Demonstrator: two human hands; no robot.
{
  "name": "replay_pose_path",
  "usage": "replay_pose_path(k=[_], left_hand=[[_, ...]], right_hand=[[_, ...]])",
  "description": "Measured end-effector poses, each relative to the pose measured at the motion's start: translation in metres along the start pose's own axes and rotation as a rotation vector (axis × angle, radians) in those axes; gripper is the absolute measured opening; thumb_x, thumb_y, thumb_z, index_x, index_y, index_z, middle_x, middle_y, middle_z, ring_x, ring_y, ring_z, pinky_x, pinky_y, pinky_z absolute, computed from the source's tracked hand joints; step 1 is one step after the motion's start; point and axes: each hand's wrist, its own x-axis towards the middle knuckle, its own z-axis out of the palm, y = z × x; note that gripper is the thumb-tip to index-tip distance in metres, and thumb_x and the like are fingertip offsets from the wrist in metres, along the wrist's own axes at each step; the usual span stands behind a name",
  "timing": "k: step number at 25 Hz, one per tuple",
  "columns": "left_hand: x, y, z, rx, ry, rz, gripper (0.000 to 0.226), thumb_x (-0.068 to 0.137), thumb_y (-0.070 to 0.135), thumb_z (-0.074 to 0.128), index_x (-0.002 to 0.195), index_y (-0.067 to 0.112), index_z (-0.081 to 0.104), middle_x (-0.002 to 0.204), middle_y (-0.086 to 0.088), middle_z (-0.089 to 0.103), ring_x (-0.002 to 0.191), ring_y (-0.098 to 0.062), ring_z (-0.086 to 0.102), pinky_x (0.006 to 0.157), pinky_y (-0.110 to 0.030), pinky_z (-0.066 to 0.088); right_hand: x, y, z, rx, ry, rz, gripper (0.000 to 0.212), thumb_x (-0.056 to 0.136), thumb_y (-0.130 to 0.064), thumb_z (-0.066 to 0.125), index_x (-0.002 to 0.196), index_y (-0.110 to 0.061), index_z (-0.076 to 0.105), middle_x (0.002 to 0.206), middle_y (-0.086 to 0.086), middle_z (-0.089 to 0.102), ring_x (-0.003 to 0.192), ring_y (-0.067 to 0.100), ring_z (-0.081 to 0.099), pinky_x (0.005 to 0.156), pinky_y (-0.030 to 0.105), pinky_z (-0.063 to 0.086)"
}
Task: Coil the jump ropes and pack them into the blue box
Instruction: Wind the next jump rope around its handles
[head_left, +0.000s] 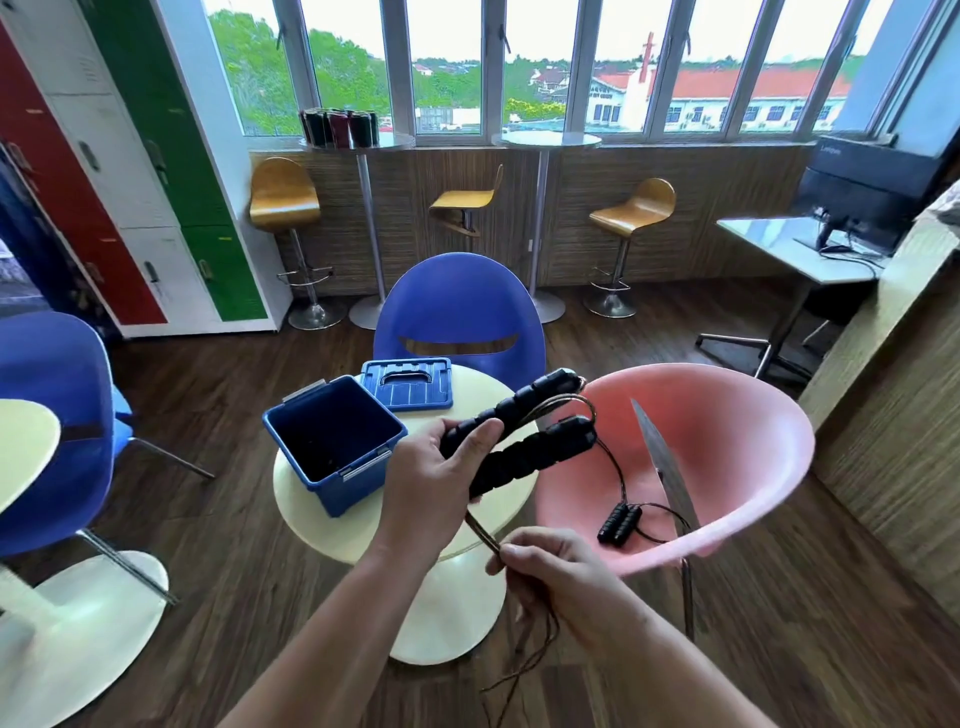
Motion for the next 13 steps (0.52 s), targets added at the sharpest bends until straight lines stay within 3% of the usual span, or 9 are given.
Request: replay_pose_path(k=[3, 6, 8, 11, 13], left_hand=[[0.001, -0.004, -0.004, 0.099, 0.029, 0.050, 0.028, 0.089, 0.045, 0.075, 0.089, 0.017, 0.075, 0.078, -0.001, 0.079, 0.076, -0.021, 0.076, 0.074, -0.043, 0.061], [0.000, -0.007, -0.010, 0.236, -0.005, 0.090, 0.034, 0.083, 0.055, 0.072, 0.089, 0.022, 0.074, 0.075, 0.004, 0.077, 0.072, -0.014, 0.074, 0.069, -0.039, 0.059], [-0.001, -0.012, -0.018, 0.312, -0.062, 0.088, 0.028, 0.084, 0.051, 0.075, 0.086, 0.024, 0.073, 0.072, 0.006, 0.075, 0.068, -0.010, 0.071, 0.065, -0.032, 0.056], [-0.008, -0.015, -0.027, 0.391, -0.177, 0.092, 0.017, 0.084, 0.040, 0.081, 0.079, 0.027, 0.072, 0.067, 0.009, 0.071, 0.060, 0.000, 0.063, 0.057, -0.015, 0.047], [-0.012, -0.017, -0.028, 0.431, -0.238, 0.115, 0.016, 0.080, 0.037, 0.084, 0.078, 0.027, 0.072, 0.069, 0.004, 0.072, 0.058, 0.000, 0.060, 0.054, -0.014, 0.045]], right_hand=[[0.001, -0.005, -0.009, -0.122, 0.011, -0.011, 0.028, 0.083, -0.039, 0.074, 0.078, -0.011, 0.072, 0.058, 0.002, 0.045, 0.050, 0.015, 0.038, 0.052, 0.028, 0.052], [0.005, -0.015, -0.036, -0.435, 0.052, 0.023, 0.028, 0.074, -0.044, 0.078, 0.064, -0.020, 0.067, 0.059, 0.003, 0.051, 0.053, 0.015, 0.047, 0.052, 0.029, 0.045], [0.008, -0.032, -0.055, -0.573, 0.117, 0.066, 0.023, 0.069, -0.044, 0.079, 0.065, -0.022, 0.073, 0.064, 0.005, 0.056, 0.059, 0.019, 0.050, 0.056, 0.033, 0.043], [0.015, -0.068, -0.071, -0.728, 0.169, 0.032, 0.017, 0.072, -0.028, 0.075, 0.057, -0.024, 0.069, 0.058, -0.006, 0.050, 0.055, 0.012, 0.044, 0.053, 0.027, 0.036], [0.023, -0.091, -0.071, -0.815, 0.181, -0.022, 0.021, 0.075, -0.015, 0.071, 0.055, -0.021, 0.067, 0.053, -0.009, 0.049, 0.052, 0.009, 0.043, 0.053, 0.028, 0.033]])
